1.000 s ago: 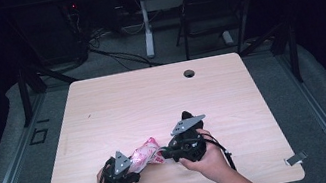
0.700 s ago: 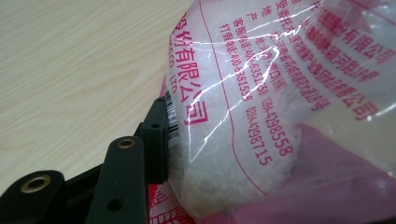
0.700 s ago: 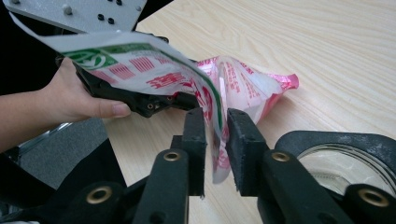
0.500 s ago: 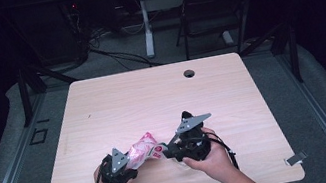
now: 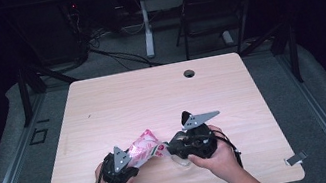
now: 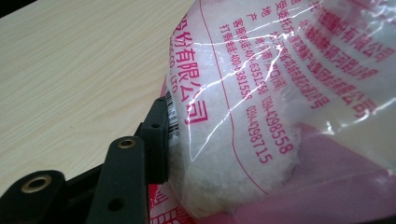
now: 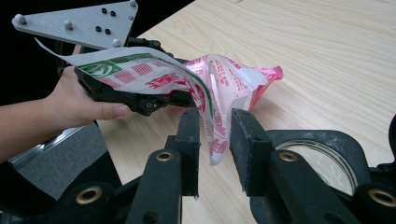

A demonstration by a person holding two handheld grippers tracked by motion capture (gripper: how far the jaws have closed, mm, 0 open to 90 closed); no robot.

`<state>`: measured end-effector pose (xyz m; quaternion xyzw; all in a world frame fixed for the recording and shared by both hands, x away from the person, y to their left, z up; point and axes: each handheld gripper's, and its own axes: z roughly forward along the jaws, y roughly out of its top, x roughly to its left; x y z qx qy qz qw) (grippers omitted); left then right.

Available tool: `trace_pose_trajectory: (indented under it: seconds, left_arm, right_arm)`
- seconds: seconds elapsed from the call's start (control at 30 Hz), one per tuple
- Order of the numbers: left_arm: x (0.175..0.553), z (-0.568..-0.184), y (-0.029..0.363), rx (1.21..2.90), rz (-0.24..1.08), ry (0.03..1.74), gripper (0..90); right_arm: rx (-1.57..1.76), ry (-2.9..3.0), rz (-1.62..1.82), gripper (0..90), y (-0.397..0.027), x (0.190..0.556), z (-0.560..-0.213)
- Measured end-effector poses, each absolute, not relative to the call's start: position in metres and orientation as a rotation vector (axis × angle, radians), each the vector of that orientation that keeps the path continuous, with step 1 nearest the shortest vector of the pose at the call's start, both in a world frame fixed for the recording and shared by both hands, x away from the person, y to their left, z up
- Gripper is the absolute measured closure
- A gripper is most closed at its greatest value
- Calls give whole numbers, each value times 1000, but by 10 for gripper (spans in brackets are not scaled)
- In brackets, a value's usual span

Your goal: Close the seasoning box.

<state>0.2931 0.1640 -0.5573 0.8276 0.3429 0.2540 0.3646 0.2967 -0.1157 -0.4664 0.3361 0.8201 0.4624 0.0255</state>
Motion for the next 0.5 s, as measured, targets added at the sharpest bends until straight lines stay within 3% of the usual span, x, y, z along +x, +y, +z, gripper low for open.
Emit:
trace_pose_trajectory:
  seconds: [0.5]
  left_arm:
    - [297, -549, 162, 2102, 756, 872, 539]
  right_arm:
    - [1038, 2504, 1451, 733, -121, 294, -461]
